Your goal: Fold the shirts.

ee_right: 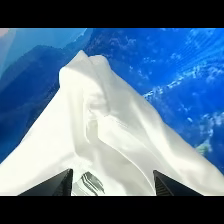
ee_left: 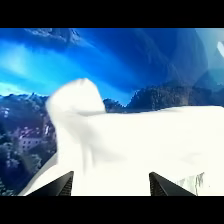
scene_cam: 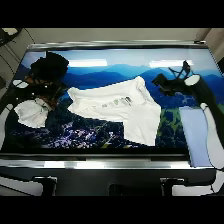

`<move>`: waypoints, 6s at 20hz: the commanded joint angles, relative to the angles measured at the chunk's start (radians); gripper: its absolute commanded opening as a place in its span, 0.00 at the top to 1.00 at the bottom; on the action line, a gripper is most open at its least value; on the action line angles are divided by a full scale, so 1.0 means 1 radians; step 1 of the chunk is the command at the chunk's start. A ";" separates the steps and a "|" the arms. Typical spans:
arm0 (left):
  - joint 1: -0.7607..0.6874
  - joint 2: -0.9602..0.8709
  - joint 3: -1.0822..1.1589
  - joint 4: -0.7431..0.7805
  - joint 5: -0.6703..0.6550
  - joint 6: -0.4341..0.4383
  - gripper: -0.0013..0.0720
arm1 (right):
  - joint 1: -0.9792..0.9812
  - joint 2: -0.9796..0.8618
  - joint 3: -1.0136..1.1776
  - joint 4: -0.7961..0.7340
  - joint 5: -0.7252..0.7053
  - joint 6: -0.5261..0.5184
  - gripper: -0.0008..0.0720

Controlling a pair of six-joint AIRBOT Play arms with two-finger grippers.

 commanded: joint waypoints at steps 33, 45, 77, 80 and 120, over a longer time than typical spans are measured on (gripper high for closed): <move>-0.022 -0.072 -0.121 0.135 -0.092 0.084 0.95 | -0.237 0.059 -0.347 -0.055 0.415 -0.132 0.20; -0.018 0.064 -0.061 0.135 -0.216 0.150 0.95 | -0.059 0.076 -0.261 -0.021 0.110 -0.169 0.92; 0.056 0.678 -0.009 0.451 -0.297 -0.021 0.95 | -0.044 0.309 0.341 -0.326 0.734 -0.012 0.92; 0.054 0.465 -0.144 0.446 -0.113 -0.021 0.95 | 0.038 0.025 0.330 -0.317 0.571 0.004 0.92; 0.071 -0.172 0.088 0.397 -0.516 0.113 0.95 | 0.026 -0.245 0.199 -0.385 0.686 0.084 0.92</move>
